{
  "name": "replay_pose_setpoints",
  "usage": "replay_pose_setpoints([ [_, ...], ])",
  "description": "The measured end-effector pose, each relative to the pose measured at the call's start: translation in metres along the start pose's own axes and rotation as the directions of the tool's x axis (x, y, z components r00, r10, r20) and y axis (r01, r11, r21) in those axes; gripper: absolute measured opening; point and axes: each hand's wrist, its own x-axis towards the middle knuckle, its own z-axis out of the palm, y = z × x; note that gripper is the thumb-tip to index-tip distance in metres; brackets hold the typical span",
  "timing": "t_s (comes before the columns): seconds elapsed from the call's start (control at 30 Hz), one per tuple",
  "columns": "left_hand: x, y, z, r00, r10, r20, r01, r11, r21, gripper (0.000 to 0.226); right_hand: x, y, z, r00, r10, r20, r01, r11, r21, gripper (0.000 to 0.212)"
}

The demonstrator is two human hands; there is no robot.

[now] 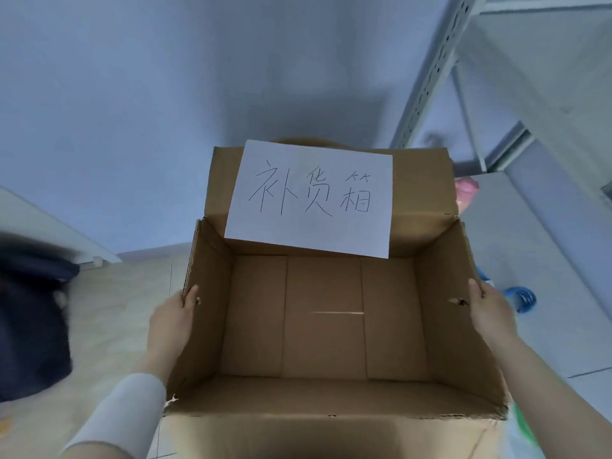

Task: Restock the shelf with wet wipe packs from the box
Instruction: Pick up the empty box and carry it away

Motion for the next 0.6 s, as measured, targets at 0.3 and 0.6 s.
replay_pose_setpoints([
  [0.3, 0.049, 0.033, 0.032, 0.982, -0.173, -0.071, 0.174, 0.985, 0.003, 0.041, 0.112, -0.065, 0.029, 0.987, -0.12, 0.109, 0.128, 0.99, -0.066, 0.042],
  [0.6, 0.11, 0.033, 0.094, 0.952, -0.286, -0.113, 0.289, 0.957, 0.012, 0.04, 0.217, -0.099, 0.104, 0.969, -0.155, 0.194, 0.182, 0.975, -0.128, 0.043],
])
